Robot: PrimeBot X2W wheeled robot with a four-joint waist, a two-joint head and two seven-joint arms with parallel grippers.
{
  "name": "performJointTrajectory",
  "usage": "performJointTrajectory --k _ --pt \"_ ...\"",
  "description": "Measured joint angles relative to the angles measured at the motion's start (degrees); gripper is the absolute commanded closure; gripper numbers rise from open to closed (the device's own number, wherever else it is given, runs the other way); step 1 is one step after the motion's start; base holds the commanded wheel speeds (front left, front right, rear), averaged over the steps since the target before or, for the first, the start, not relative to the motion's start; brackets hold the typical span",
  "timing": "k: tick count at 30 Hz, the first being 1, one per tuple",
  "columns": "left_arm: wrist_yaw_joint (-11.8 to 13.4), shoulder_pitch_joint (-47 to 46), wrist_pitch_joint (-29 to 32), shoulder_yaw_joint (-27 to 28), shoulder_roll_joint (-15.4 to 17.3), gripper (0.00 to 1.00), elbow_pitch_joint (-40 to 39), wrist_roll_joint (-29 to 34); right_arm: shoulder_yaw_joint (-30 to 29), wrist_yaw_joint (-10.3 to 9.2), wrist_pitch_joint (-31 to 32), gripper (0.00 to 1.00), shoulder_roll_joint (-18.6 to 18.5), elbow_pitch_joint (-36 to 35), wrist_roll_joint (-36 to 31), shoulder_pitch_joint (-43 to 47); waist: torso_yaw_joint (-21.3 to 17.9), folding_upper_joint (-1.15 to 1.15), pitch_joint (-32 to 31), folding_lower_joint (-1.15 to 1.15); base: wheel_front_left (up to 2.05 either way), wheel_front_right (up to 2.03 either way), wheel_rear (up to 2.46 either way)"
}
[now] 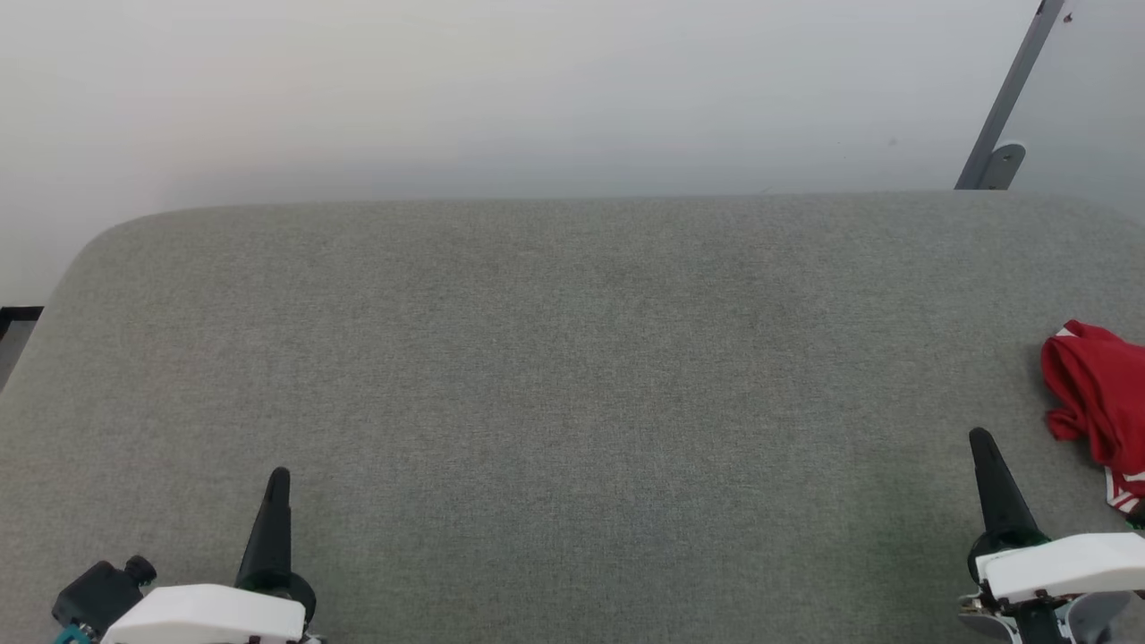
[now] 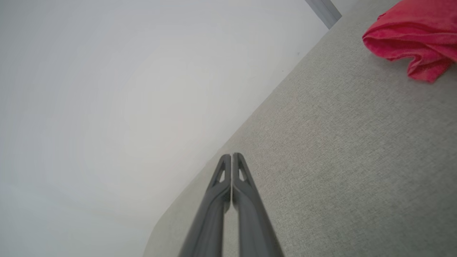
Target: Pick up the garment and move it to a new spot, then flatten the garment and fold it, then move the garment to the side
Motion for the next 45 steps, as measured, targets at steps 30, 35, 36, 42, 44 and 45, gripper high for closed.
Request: performJointTrajectory --k 30,35,36,42,44,45 --pt "0.0 -3.6 4.4 1.5 -0.7 1.00 1.5 -15.7 -0.5 0.00 3.5 1.00 2.2 1.2 15.3 -2.6 -0.5 0.00 0.3 0.00 0.00 0.00 0.00" --pt "0.0 -3.9 5.1 1.7 -0.9 1.00 1.8 -17.9 -0.6 0.00 4.1 1.00 2.5 1.4 17.5 -2.9 -0.6 0.00 0.3 0.00 0.00 0.00 0.00" --pt "0.0 -4.0 5.3 1.8 -0.9 1.00 1.8 -18.1 -0.6 0.00 4.3 1.00 2.6 1.4 18.0 -3.0 -0.6 0.00 0.3 0.00 0.00 0.00 0.00" --pt "0.0 -4.7 6.0 2.0 -1.1 1.00 2.0 -20.9 -0.7 0.00 4.9 1.00 3.0 1.5 20.4 -3.4 -0.8 0.00 0.4 0.00 0.00 0.00 0.00" --pt "0.0 -4.8 6.3 2.1 -1.2 1.00 2.1 -21.5 -0.7 0.00 5.0 1.00 3.1 1.6 21.2 -3.5 -0.8 0.00 0.4 0.00 0.00 0.00 0.00" --pt "0.0 -4.9 6.4 2.2 -1.2 1.00 2.2 -21.9 -0.7 0.00 5.1 1.00 3.2 1.6 21.6 -3.6 -0.8 0.00 0.4 0.00 0.00 0.00 0.00"
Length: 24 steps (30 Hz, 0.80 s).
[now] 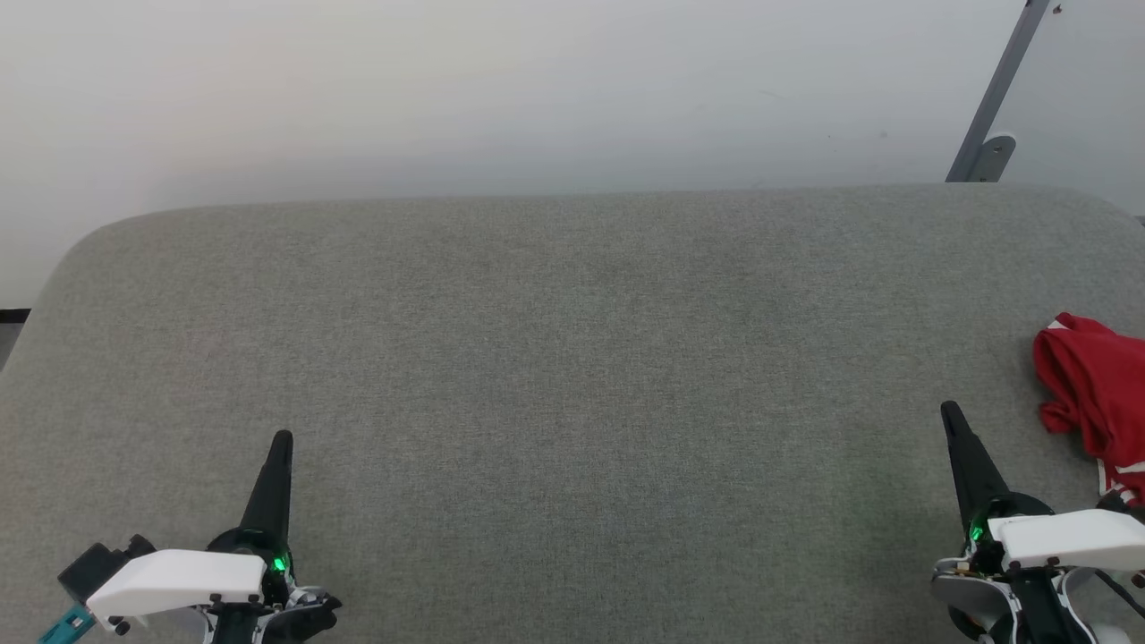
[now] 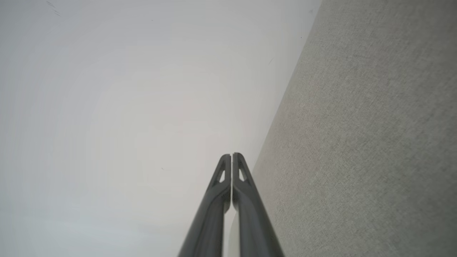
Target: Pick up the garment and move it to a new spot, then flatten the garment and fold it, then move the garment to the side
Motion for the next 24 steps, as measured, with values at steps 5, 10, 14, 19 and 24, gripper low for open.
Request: performJointTrajectory --k 5,10,14,19,24 --pt "0.0 -0.6 0.6 0.3 -0.1 1.00 0.2 -2.2 -0.1 0.00 0.5 1.00 0.3 0.1 2.0 -0.4 -0.1 0.00 0.0 0.00 0.00 0.00 0.00" --pt "0.0 -1.1 1.2 0.5 -0.2 1.00 0.4 -3.7 -0.2 0.00 0.9 1.00 0.5 0.2 3.9 -0.7 -0.2 0.00 0.1 0.00 0.00 0.00 0.00" --pt "0.0 -1.2 1.6 0.6 -0.3 1.00 0.5 -5.6 -0.2 0.00 1.4 1.00 0.7 0.3 5.4 -0.9 -0.2 0.00 0.1 0.00 0.00 0.00 0.00" --pt "0.0 -1.9 2.1 0.9 -0.4 1.00 0.7 -7.0 -0.3 0.00 1.6 1.00 0.9 0.4 7.0 -1.1 -0.3 0.00 0.2 0.00 0.00 0.00 0.00" --pt "0.0 -2.2 2.7 1.1 -0.5 1.00 1.0 -9.0 -0.4 0.00 2.1 1.00 1.2 0.6 8.8 -1.3 -0.4 0.00 0.2 0.00 0.00 0.00 0.00"
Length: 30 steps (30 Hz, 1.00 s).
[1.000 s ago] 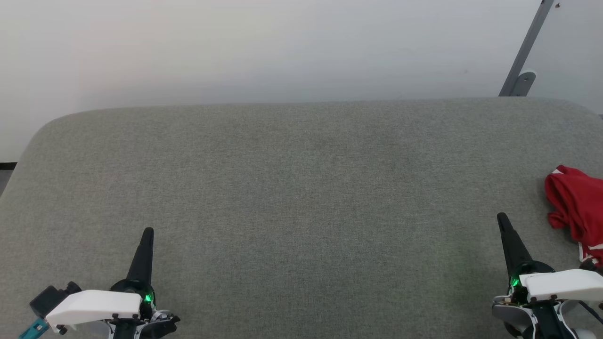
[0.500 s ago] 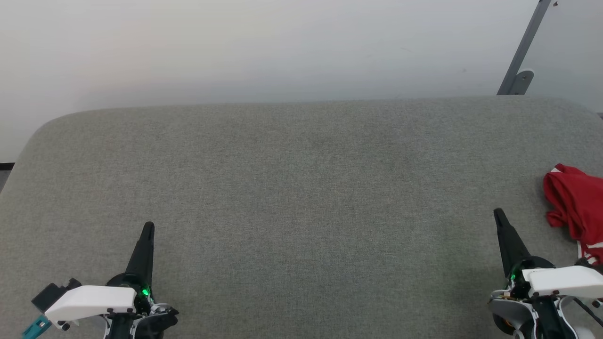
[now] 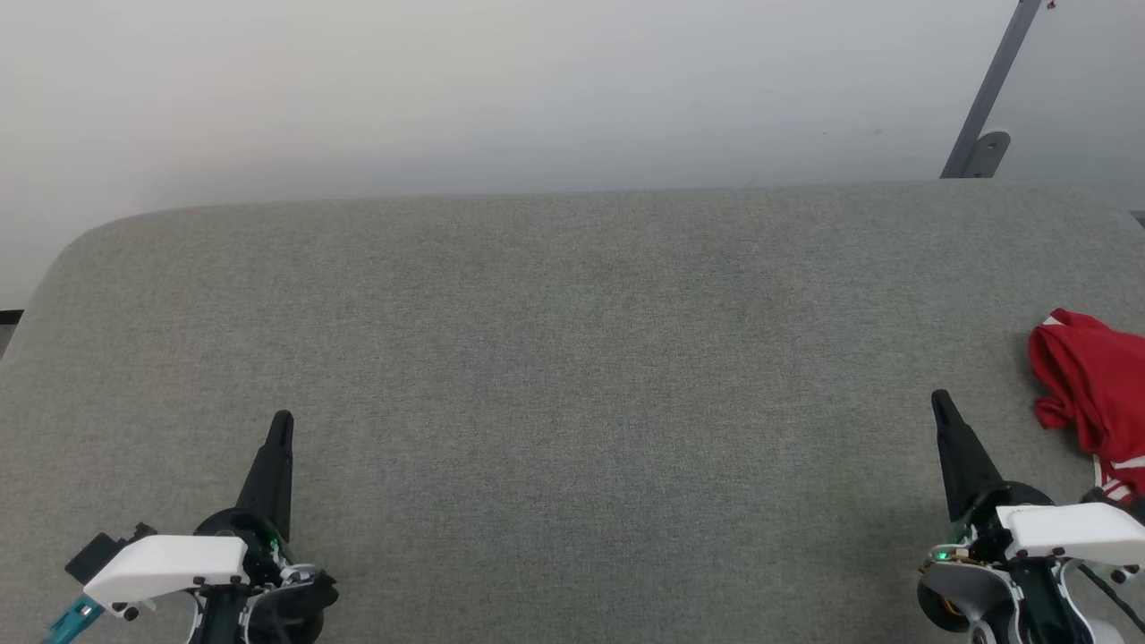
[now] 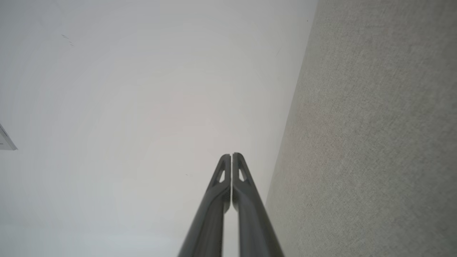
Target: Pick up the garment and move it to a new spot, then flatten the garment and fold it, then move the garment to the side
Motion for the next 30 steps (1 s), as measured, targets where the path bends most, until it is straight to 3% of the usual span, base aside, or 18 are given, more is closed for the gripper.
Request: performJointTrajectory --k 30 --pt "0.0 -0.3 0.6 0.5 -0.3 1.00 0.1 -0.9 -0.1 0.00 0.3 1.00 0.2 0.1 1.0 -0.3 -0.1 0.00 0.0 0.00 0.00 0.00 0.00"
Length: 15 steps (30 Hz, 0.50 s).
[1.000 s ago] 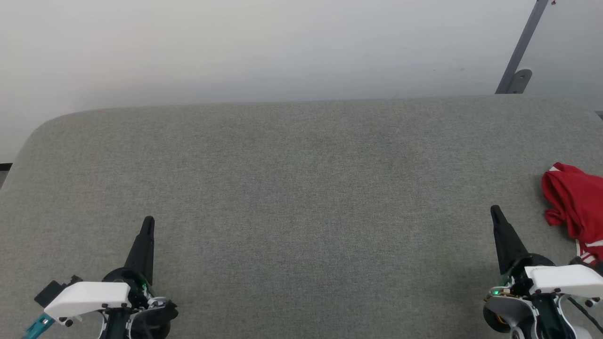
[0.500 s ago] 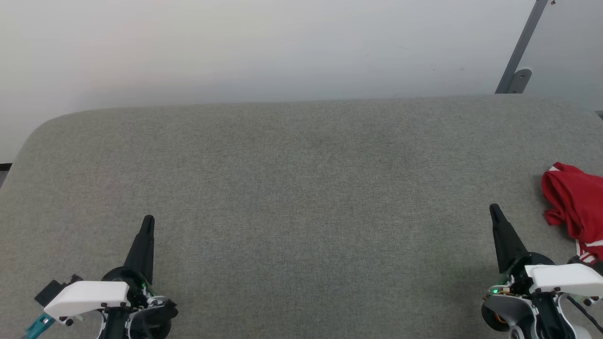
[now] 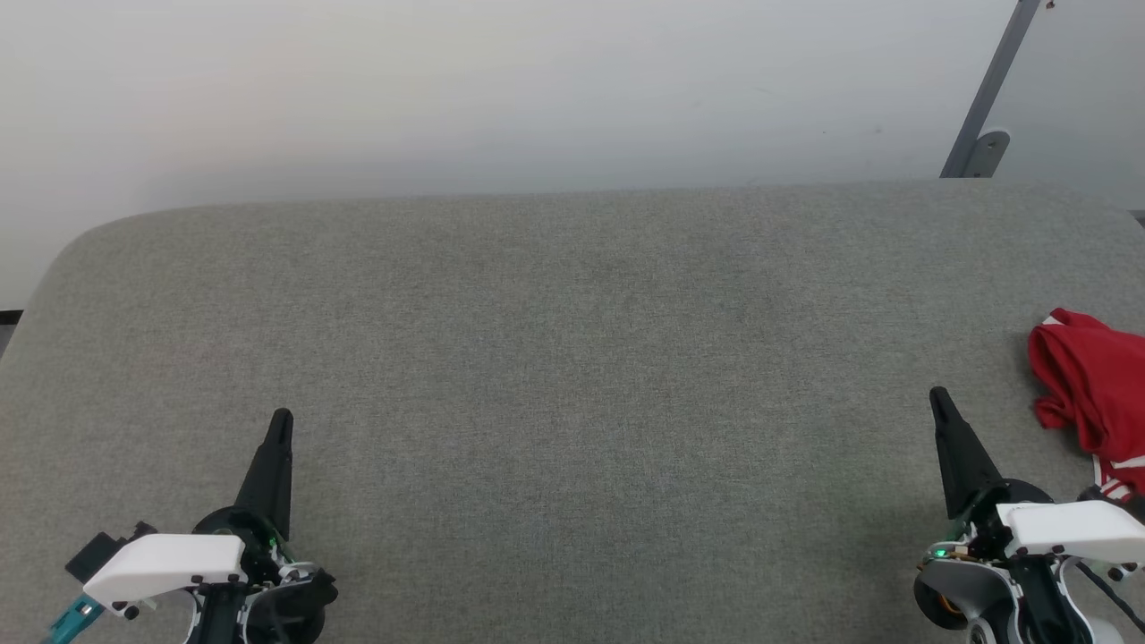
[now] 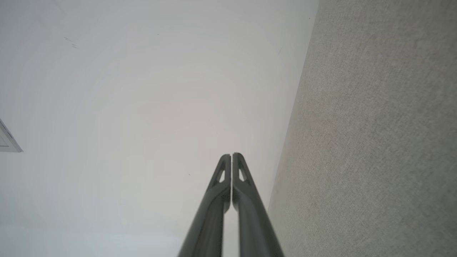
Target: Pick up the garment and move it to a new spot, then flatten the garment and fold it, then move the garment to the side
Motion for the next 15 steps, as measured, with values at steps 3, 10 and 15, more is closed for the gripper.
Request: performJointTrajectory --k 3,10,15 --pt "0.0 0.0 0.0 0.0 0.0 1.00 0.0 0.1 0.0 0.00 0.0 1.00 0.0 0.0 0.0 0.0 0.0 0.00 0.0 0.00 0.00 0.00 0.00" --pt "0.0 0.0 0.1 0.1 -0.1 1.00 0.0 0.1 0.0 0.00 0.0 1.00 0.0 0.0 0.0 0.0 0.0 0.00 0.0 0.00 0.00 0.00 0.00" --pt "0.0 0.0 0.2 0.2 -0.1 1.00 0.0 0.1 0.0 0.00 0.0 1.00 0.0 0.0 0.0 -0.1 0.0 0.00 0.0 0.00 0.00 0.00 0.00"
